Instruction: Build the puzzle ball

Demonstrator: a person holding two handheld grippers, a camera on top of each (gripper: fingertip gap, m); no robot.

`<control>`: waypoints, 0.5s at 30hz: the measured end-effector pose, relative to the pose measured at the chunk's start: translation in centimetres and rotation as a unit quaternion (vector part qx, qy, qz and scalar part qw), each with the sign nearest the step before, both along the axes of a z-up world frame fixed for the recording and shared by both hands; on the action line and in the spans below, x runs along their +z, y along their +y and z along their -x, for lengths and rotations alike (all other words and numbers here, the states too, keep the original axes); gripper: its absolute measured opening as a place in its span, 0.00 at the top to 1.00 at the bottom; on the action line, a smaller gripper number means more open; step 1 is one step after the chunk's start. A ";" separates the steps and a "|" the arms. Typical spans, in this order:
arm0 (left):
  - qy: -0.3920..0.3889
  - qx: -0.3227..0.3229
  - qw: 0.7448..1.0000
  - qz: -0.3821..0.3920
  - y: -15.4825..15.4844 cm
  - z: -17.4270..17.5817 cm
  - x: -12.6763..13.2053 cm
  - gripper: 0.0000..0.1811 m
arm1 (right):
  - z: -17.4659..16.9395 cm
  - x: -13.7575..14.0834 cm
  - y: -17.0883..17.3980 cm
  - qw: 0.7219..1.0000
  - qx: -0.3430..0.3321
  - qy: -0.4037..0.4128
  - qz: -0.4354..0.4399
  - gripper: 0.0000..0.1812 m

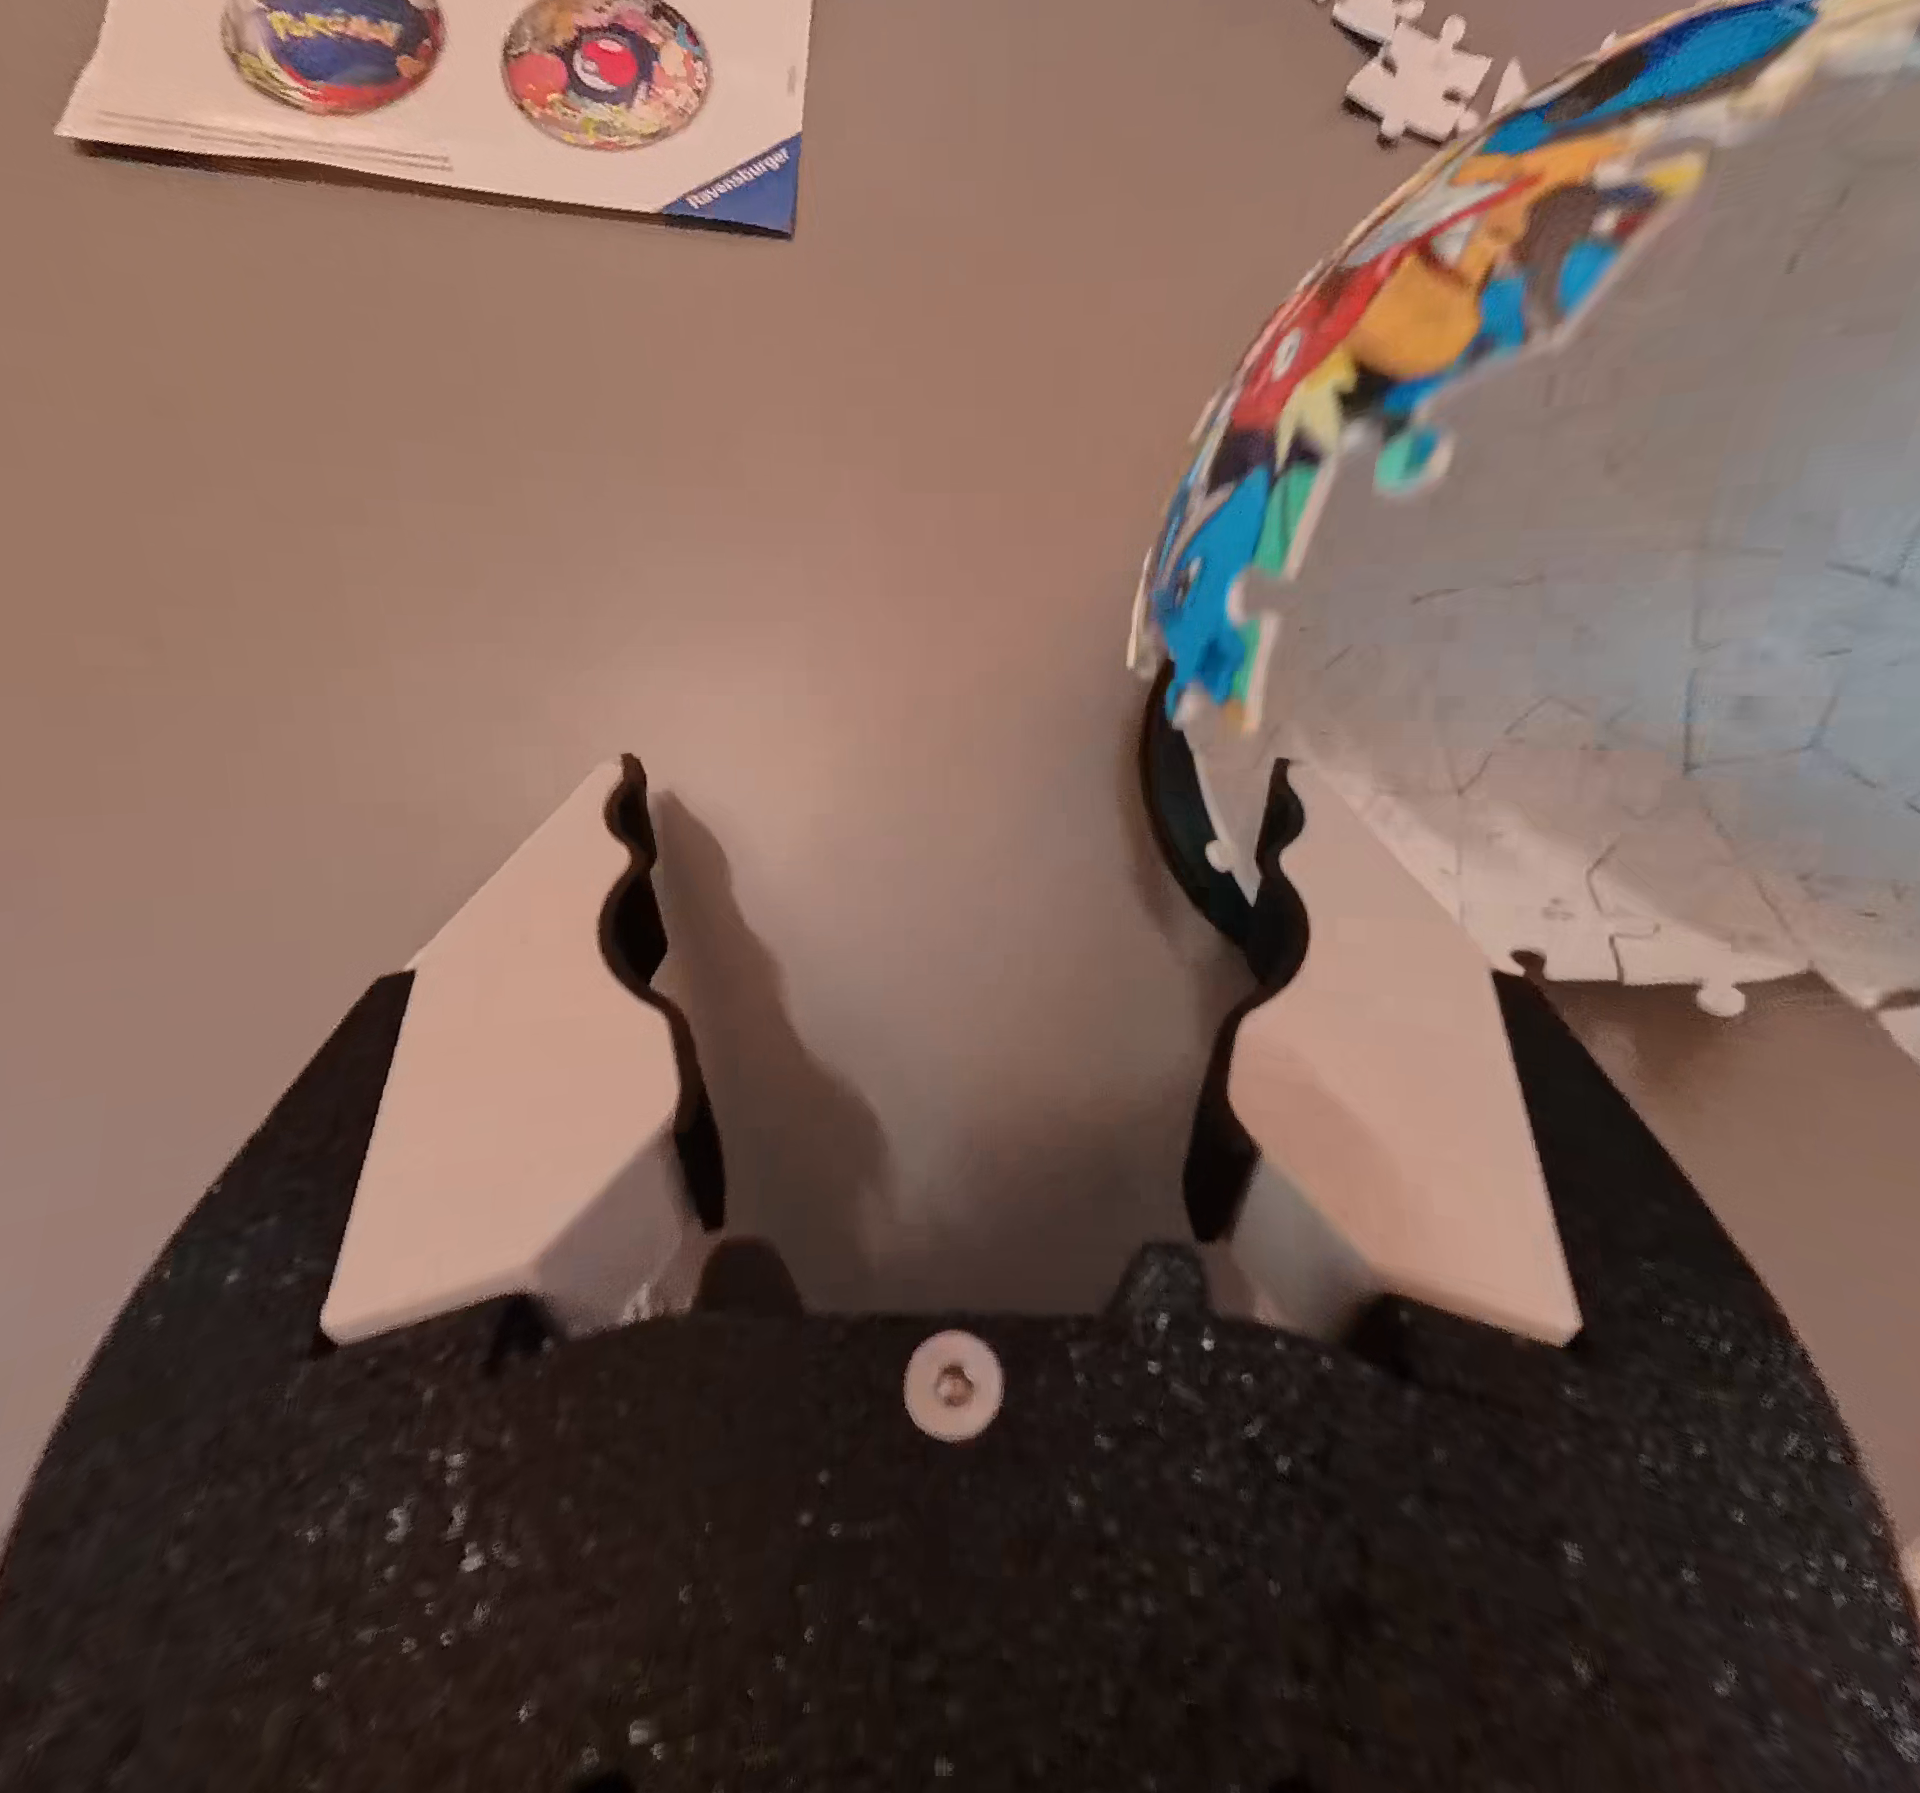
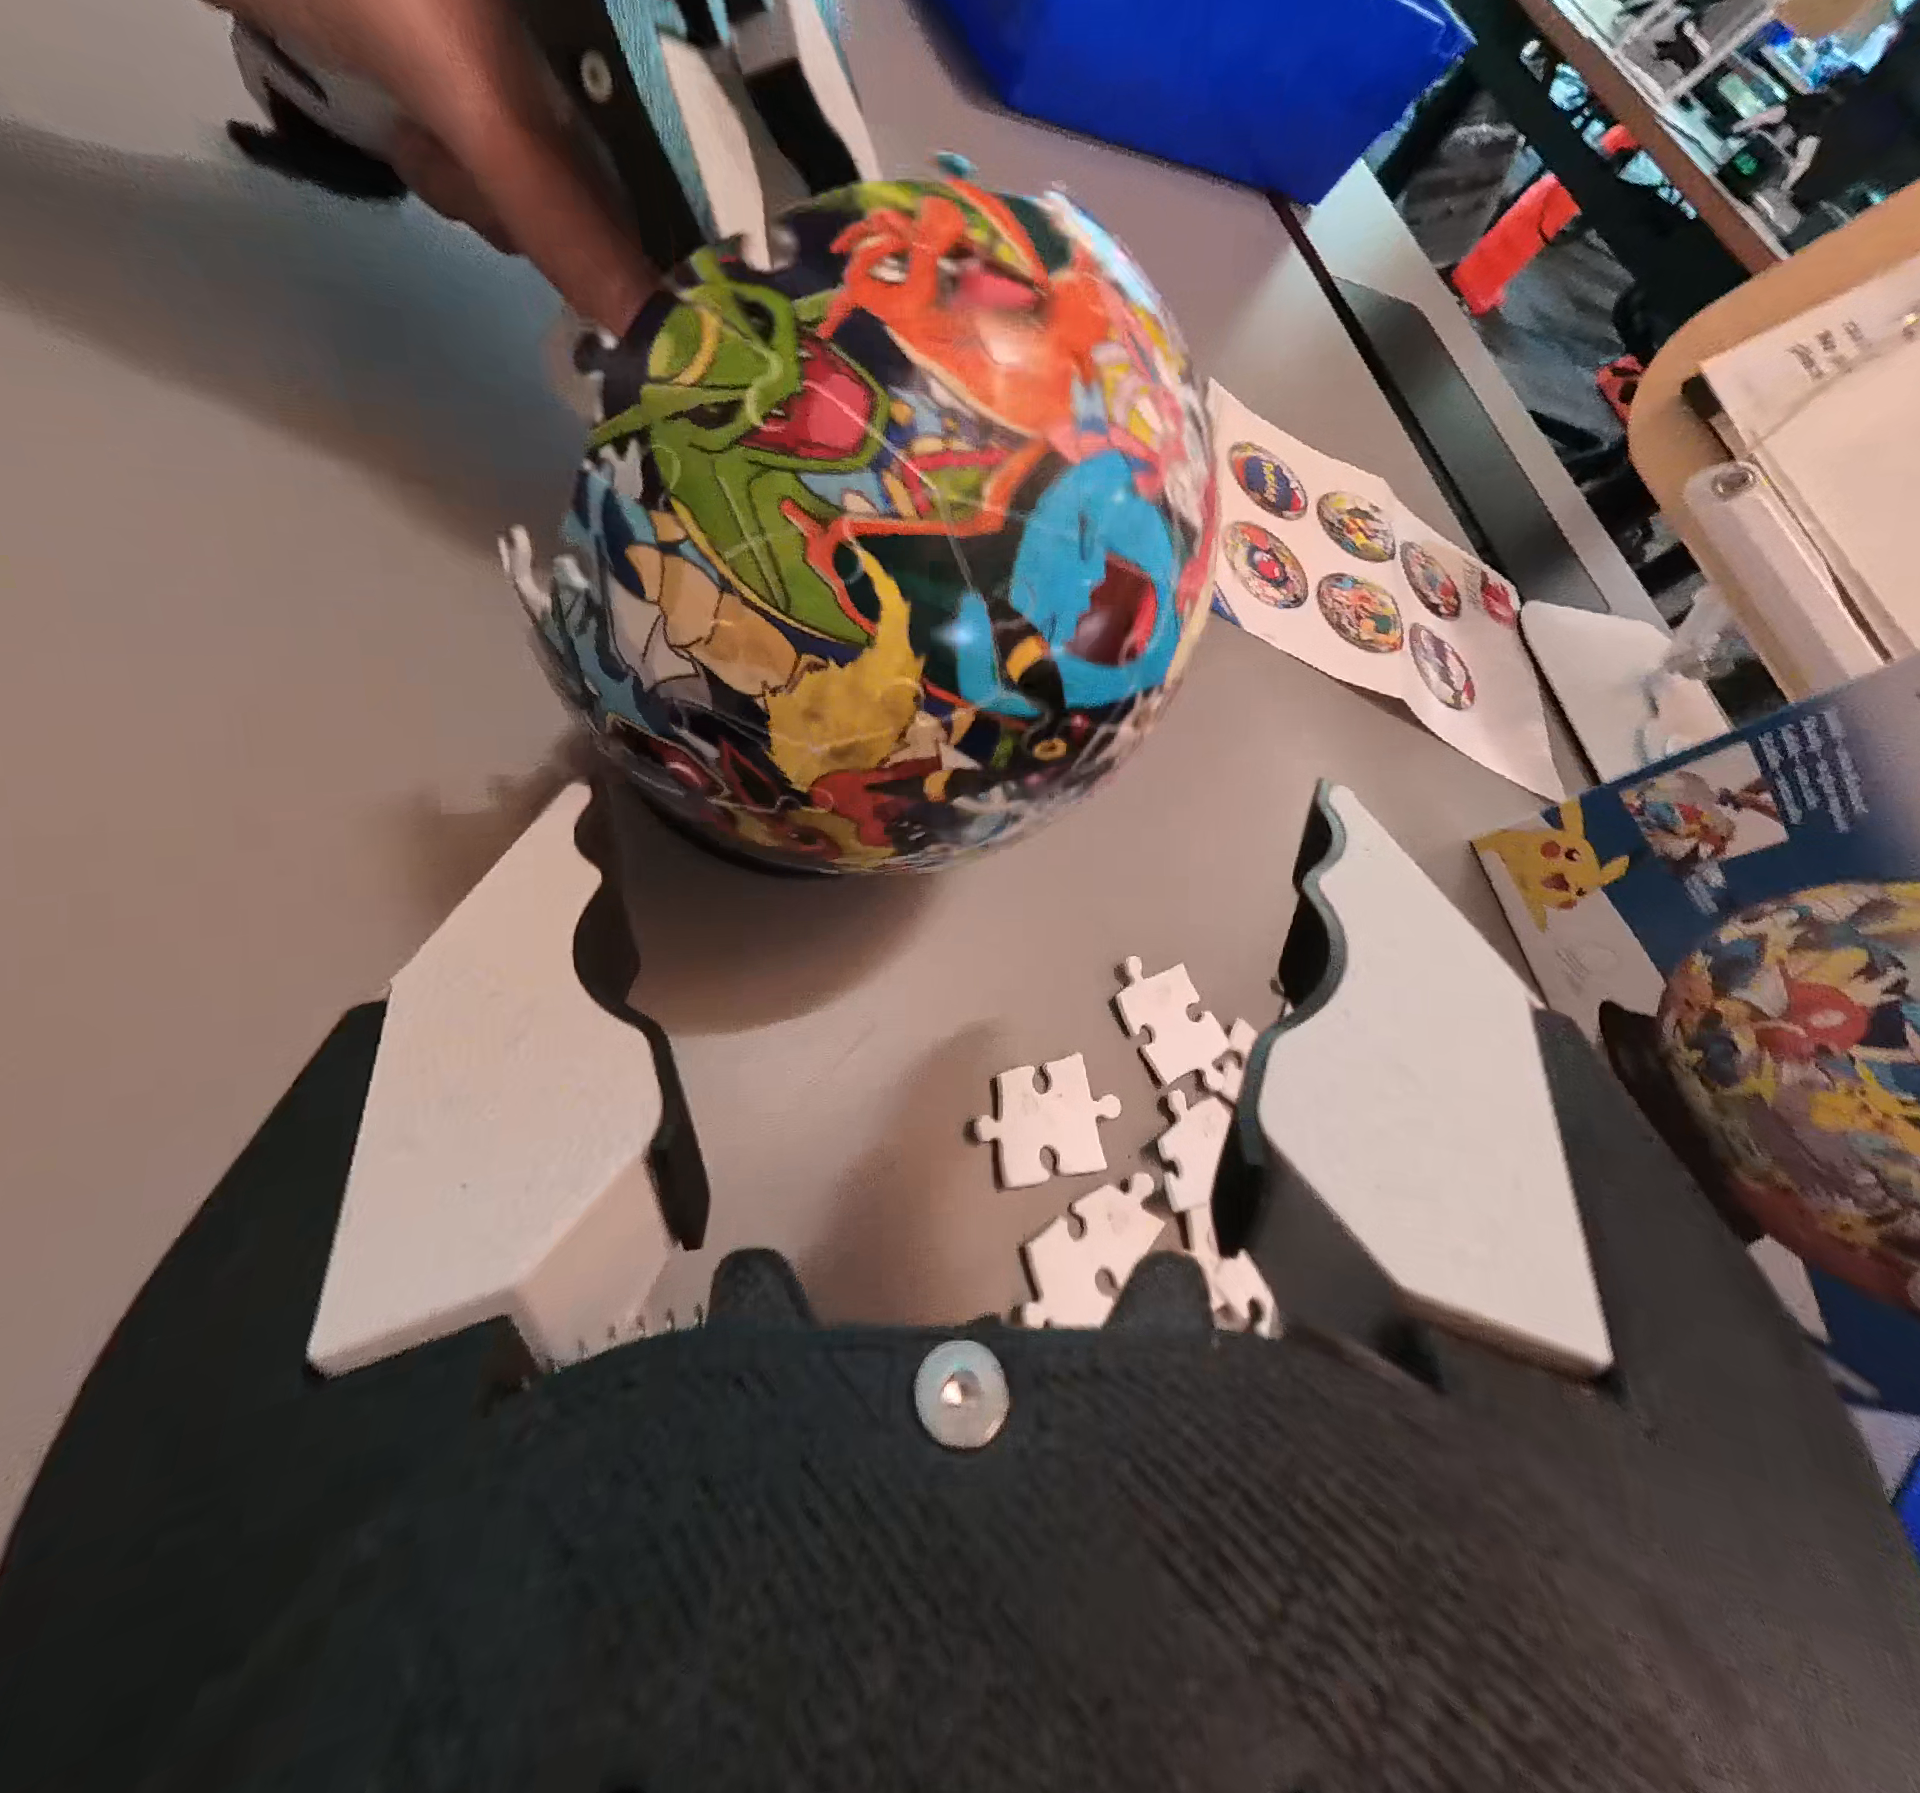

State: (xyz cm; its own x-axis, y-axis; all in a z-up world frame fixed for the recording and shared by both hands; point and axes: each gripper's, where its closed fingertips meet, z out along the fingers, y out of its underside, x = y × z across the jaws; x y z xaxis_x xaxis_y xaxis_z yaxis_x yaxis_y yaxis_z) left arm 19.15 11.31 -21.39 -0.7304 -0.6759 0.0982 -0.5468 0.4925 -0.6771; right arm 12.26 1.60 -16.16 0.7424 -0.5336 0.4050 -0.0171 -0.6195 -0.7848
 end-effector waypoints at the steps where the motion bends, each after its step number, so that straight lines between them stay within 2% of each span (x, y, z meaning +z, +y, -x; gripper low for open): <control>1: -0.003 0.003 1.000 0.006 0.2 0.0 0.3 0.38 | 0.0 -0.2 0.1 1.000 0.011 0.001 0.004 0.30; 6: -0.011 0.016 0.999 0.042 1.2 0.1 2.1 0.38 | -0.1 -1.3 0.9 0.999 0.046 0.019 0.018 0.30; 10: -0.020 -0.006 0.996 0.089 2.5 0.4 4.5 0.39 | -0.8 -1.6 1.1 0.998 0.057 0.018 0.018 0.30; 13: -0.015 -0.080 0.990 0.115 3.3 2.0 5.2 0.41 | -0.8 -1.8 1.3 0.997 0.077 0.032 0.001 0.29; 15: 0.015 -0.148 0.983 0.108 3.8 4.0 4.2 0.40 | -0.7 -2.1 1.5 0.995 0.095 0.040 -0.001 0.29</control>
State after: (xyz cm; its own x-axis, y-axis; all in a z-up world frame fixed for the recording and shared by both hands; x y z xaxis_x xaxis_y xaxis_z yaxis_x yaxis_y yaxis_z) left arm 15.15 15.06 -17.23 -0.8869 -0.3948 0.2398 -0.4216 0.4800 -0.7693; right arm 12.97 3.11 -18.23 0.8598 -0.3808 0.3401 0.0385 -0.6159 -0.7869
